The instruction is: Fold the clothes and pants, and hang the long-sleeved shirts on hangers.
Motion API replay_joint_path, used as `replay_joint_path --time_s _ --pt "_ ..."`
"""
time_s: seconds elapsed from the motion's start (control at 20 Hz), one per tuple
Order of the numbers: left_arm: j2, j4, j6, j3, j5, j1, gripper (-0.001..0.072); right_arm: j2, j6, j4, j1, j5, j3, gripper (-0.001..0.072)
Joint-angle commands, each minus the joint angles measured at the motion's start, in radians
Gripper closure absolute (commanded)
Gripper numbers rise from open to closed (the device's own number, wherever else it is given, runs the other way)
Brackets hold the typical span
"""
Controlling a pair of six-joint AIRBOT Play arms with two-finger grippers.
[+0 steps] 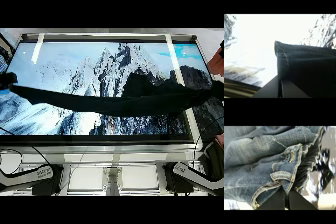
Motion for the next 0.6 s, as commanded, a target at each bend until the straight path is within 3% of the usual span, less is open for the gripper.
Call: replay_joint_path --time_s 0.0,0.25,0.55 --pt "0.001 0.032 0.000 -0.144 -0.036 0.030 0.0685 0.003 -0.059 -0.023 -0.018 0.027 -0.142 0.0685" --pt "-0.001 0.053 0.031 -0.364 -0.057 0.080 0.0685 -0.002 -0.051 0.005 -0.017 0.055 -0.267 0.0686" --pt "-0.065 0.048 0.022 -0.375 -0.071 0.124 0.0685 -0.018 -0.027 0.164 -0.017 -0.180 -0.261 0.0686"
